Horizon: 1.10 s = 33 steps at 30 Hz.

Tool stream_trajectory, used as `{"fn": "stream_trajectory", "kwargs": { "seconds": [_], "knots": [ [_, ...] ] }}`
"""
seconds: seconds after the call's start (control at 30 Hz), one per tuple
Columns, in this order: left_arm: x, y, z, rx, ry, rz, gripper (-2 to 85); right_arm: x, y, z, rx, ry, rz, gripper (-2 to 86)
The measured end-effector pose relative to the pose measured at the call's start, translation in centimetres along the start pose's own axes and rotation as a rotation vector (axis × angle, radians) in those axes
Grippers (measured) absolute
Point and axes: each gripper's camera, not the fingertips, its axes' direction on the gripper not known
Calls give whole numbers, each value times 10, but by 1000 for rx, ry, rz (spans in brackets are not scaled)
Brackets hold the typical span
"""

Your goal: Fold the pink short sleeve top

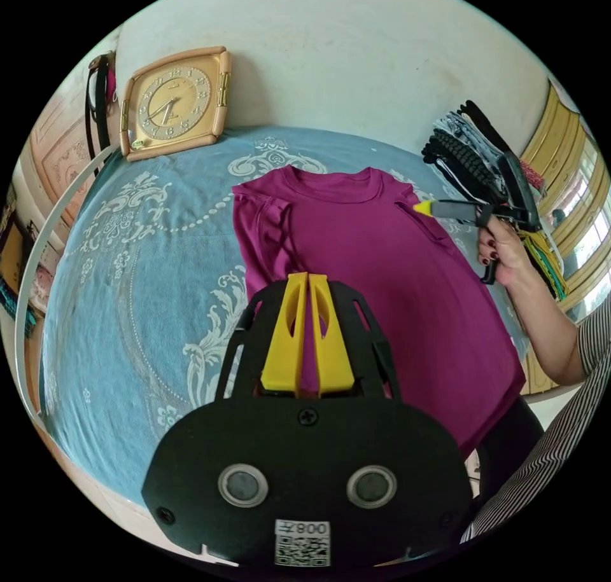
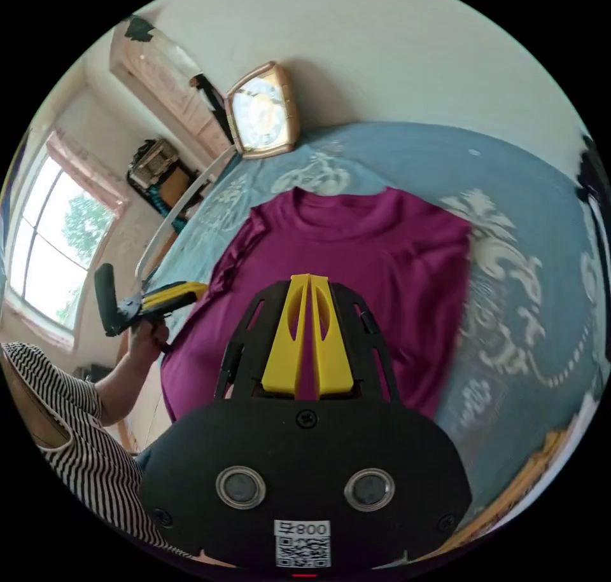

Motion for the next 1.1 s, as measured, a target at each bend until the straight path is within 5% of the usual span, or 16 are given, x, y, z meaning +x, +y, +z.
{"fn": "stream_trajectory", "kwargs": {
  "seconds": [0.27,0.37,0.7,1.1],
  "knots": [
    [-2,26,8,-8,13,-23,3,75,130,-47,-115,230,179,0],
    [-8,38,32,-116,-9,-50,2,82,163,-55,-74,222,158,0],
    [-22,96,4,-74,56,-96,3,102,284,-124,-2,202,236,0],
    [-74,239,-56,-62,342,-340,7,102,518,-202,-114,19,436,1]
  ]
}}
